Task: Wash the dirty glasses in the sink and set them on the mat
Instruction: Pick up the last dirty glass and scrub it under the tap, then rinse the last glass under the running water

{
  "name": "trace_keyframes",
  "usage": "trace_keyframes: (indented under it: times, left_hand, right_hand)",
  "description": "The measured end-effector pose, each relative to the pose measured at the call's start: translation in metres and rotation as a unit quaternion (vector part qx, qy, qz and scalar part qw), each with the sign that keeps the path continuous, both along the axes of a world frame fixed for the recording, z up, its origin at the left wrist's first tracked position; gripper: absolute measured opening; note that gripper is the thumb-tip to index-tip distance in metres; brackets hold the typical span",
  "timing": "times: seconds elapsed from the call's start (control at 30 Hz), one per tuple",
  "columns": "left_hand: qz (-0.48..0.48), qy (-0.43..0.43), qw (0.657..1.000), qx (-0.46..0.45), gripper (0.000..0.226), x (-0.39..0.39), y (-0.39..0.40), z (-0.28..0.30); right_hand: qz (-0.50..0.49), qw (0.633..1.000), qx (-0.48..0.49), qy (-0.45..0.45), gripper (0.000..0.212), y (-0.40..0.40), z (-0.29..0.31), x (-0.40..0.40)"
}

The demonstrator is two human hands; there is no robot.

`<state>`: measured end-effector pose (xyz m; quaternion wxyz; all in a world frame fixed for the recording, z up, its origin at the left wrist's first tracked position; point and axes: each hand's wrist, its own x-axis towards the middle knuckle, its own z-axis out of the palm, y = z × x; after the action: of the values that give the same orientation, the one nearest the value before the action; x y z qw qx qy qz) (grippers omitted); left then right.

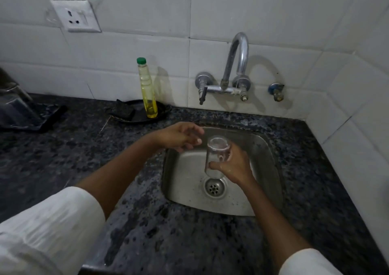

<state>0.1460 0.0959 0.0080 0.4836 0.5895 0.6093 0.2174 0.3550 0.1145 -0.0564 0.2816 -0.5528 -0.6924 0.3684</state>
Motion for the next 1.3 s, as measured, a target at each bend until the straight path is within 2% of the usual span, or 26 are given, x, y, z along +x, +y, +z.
trace_keyframes:
  times: [0.23, 0.43, 0.6, 0.8, 0.93, 1.03, 1.17, 1.3]
  left_hand:
    - [0.137, -0.078, 0.987, 0.017, 0.029, -0.050, -0.029, -0.014]
    - [0.211, -0.098, 0.972, 0.036, 0.023, -0.119, -0.060, -0.008]
    - [0.282, -0.096, 0.954, 0.041, 0.024, -0.200, -0.089, -0.012]
    - [0.363, -0.100, 0.925, 0.055, 0.018, -0.328, -0.121, -0.023]
    - [0.399, -0.126, 0.907, 0.054, 0.021, -0.411, -0.136, -0.035]
    - [0.406, -0.121, 0.905, 0.033, 0.018, -0.460, -0.144, -0.050]
    - [0.408, -0.129, 0.903, 0.020, 0.021, -0.503, -0.146, -0.062]
    - [0.414, -0.149, 0.898, 0.013, 0.022, -0.525, -0.143, -0.074]
  right_hand:
    - [0.062, 0.997, 0.041, 0.004, 0.062, 0.007, 0.018, -0.027]
    - [0.125, 0.991, 0.045, 0.030, 0.067, 0.016, 0.026, -0.110]
    - [0.183, 0.981, 0.055, 0.019, 0.071, 0.022, 0.035, -0.218]
    - [0.251, 0.967, 0.047, 0.018, 0.074, 0.029, 0.045, -0.388]
    - [0.256, 0.965, 0.050, 0.030, 0.075, 0.040, 0.042, -0.515]
    - [0.251, 0.966, 0.048, 0.040, 0.074, 0.047, 0.033, -0.593]
    - [0.246, 0.967, 0.062, 0.026, 0.069, 0.060, 0.017, -0.667]
    - [0.253, 0.965, 0.063, 0.003, 0.071, 0.077, -0.002, -0.708]
